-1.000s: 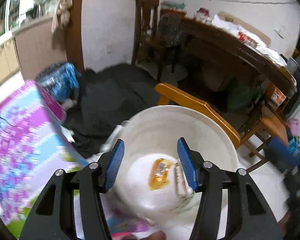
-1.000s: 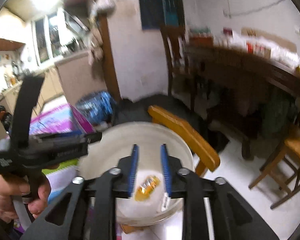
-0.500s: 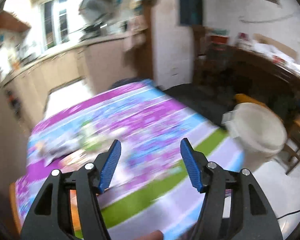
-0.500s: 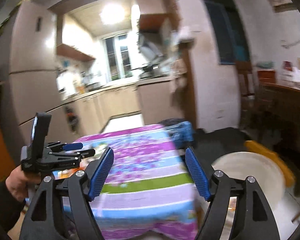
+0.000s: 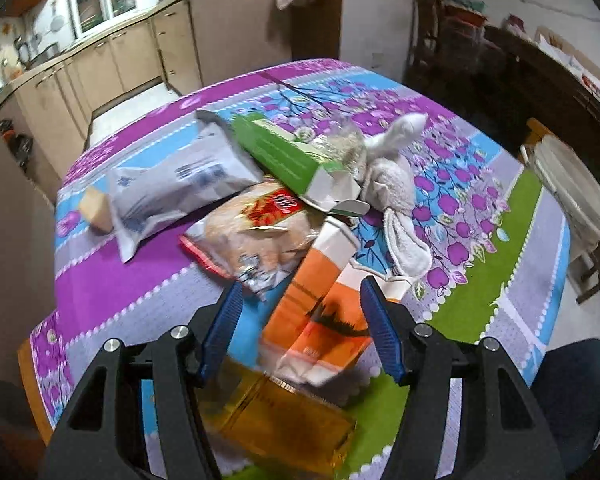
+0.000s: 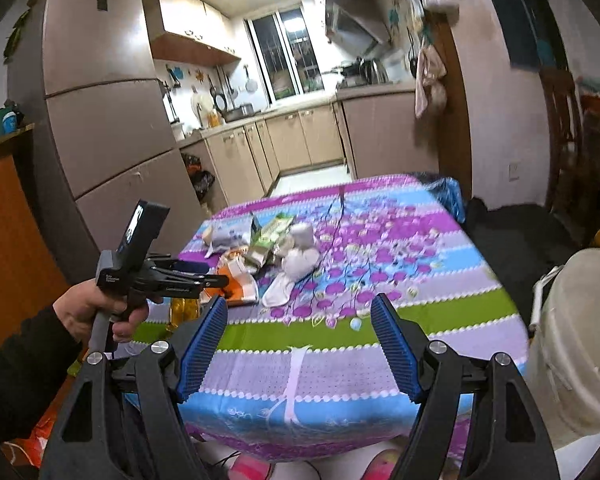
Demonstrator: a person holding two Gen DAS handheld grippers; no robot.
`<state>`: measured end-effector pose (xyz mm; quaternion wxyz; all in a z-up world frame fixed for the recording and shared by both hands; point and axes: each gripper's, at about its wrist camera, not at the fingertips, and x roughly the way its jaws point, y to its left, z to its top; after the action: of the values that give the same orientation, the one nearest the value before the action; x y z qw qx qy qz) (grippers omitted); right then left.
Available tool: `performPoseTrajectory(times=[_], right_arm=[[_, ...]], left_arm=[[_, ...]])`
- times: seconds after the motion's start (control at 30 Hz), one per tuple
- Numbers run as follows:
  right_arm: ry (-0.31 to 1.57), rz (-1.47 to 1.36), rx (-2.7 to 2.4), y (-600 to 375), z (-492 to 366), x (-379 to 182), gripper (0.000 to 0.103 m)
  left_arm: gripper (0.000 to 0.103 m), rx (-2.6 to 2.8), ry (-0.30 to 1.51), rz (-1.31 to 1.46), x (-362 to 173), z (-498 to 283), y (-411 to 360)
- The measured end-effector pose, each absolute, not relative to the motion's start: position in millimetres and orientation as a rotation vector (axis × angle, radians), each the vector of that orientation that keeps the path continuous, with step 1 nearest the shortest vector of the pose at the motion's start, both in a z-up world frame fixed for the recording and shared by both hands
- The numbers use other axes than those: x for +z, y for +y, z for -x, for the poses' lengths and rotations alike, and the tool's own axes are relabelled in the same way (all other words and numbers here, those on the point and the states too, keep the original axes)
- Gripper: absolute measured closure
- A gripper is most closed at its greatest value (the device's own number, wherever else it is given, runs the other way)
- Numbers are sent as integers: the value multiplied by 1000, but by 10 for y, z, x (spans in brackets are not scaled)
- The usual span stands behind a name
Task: Collect trash
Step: 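Grasp the orange-white packet with the left gripper while the right gripper grasps the white towel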
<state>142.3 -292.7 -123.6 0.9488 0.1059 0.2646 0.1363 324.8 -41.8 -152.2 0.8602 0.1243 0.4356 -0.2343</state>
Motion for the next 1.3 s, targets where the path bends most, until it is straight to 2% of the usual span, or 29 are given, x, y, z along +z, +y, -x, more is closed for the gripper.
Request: performPoseTrajectory(times=[0.07,0.13,0.2,0.3,0.5,0.7,1.07,1.17,1.2,1.3], right_arm=[[568,-235,296,-2957,-1538,-1283,28],[592,-252,307,-3032,-1669,-1342,28],[620,-275,325,-2999,-1831,-1409,30],[661,-301,365,-2908,-2130,-1498,41],[749,-313,389,-2621,-2857,-1677,46],[814,-265,318,-2385,-3422,-1812,51],[896,-252,251,-2288,-3900,-2065,51],[905,-255,256,-2284,-3921,-2129,59],[897,-253,256,-2282,-3892,-2137,66],[873,-242,255,-2290,-3837,-2122,70]], left_arm=[[56,-512,916,-286,-1563,-3269,-506],[66,-498,908,-315,-1609,-3260,-548],[82,-507,909,-301,-1629,-3236,-576],[86,-510,887,-298,-1637,-3185,-600],[96,-507,874,-231,-1604,-3110,-555],[96,-490,869,-167,-1612,-3078,-489],[96,-486,880,-117,-1645,-3114,-447],[96,-481,880,-112,-1645,-3113,-449],[96,-480,880,-110,-1645,-3106,-431],[96,-472,875,-96,-1644,-3080,-428]])
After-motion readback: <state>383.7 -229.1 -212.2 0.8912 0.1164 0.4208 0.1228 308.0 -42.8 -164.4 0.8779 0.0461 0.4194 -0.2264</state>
